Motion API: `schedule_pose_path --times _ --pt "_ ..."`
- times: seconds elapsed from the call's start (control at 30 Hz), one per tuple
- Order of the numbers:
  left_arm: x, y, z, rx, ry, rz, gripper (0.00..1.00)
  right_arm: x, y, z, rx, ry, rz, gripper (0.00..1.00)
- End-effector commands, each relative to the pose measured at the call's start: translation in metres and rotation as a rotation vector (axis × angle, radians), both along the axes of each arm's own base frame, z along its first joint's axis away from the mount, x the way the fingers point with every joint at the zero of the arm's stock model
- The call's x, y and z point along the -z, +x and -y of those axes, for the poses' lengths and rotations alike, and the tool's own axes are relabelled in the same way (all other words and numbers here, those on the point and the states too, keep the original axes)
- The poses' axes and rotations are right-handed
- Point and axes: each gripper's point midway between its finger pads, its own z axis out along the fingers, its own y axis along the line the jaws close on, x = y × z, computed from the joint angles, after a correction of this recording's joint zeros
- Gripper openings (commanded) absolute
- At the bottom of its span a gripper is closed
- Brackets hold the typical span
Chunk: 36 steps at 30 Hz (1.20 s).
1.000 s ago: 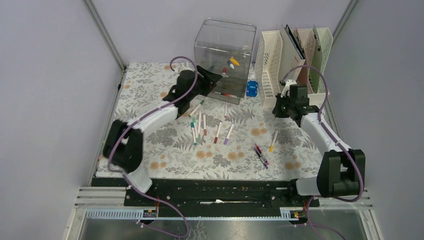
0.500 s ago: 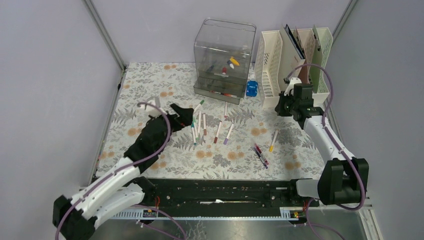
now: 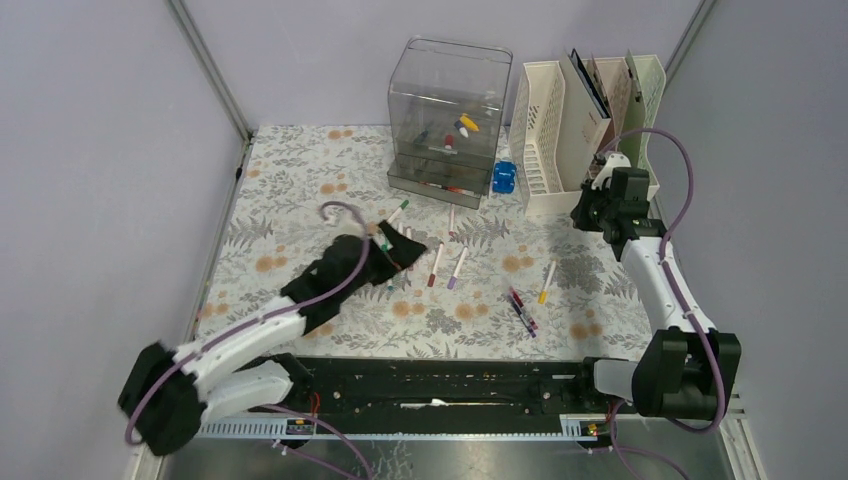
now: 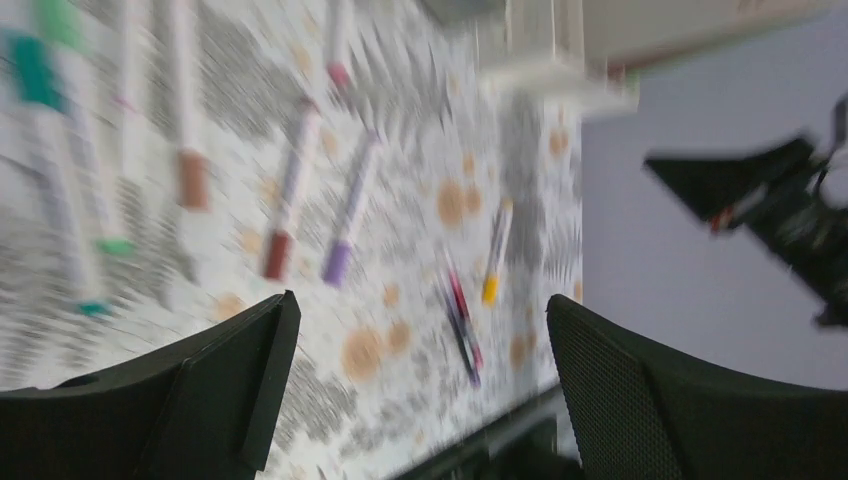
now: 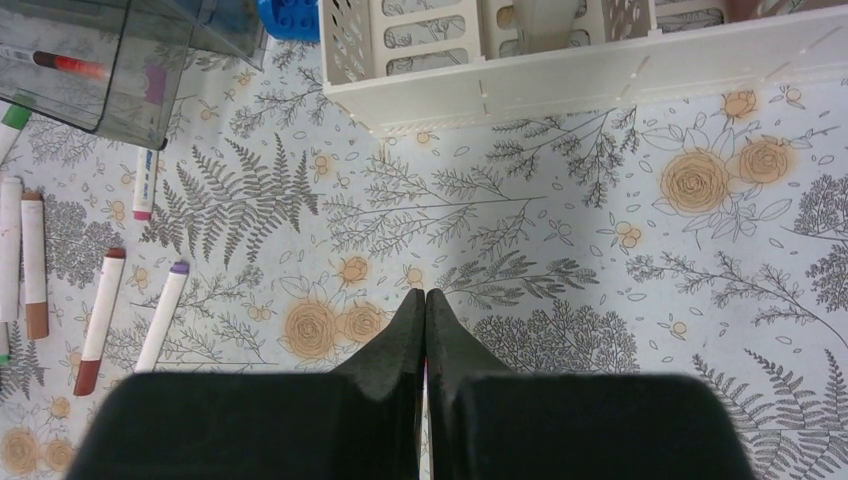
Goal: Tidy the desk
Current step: Pick up the stationery from the center of the board.
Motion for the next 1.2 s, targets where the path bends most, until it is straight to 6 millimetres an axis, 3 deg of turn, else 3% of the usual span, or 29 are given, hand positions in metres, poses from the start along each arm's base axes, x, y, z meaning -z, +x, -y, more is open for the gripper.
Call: schedule_pose_path --times 0.0,0.2,0.37,0.47,0.77,0.93,1.17 --pt "-0.015 -0.027 0.088 0.226 -0.043 -0.102 0.99 -0.002 -0.003 0.007 0.013 -0.007 0.024 0.0" --pt "0.028 -0.046 0.166 0.25 0.061 -0.354 0.98 0.002 -0.008 0.012 0.029 -0.006 0.016 0.0" --pt "0.067 -0.055 0.21 0.235 0.121 -0.54 0.84 0.004 -0.01 0.016 0.04 -0.006 0.014 0.0" --pt "0.079 -0.063 0.232 0.241 0.174 -0.581 0.82 0.008 -0.012 0.017 0.043 -0.005 0.004 0.0" --pt "0.114 -0.062 0.243 0.199 0.441 -0.663 0.64 0.013 -0.012 0.02 0.052 -0.004 -0.012 0.0" --pt "0.116 -0.055 0.25 0.202 0.455 -0.634 0.36 0.017 -0.013 0.021 0.056 -0.003 -0.021 0.0" --pt "0.125 -0.051 0.261 0.215 0.464 -0.642 0.31 0.018 -0.014 0.022 0.059 -0.003 -0.024 0.0"
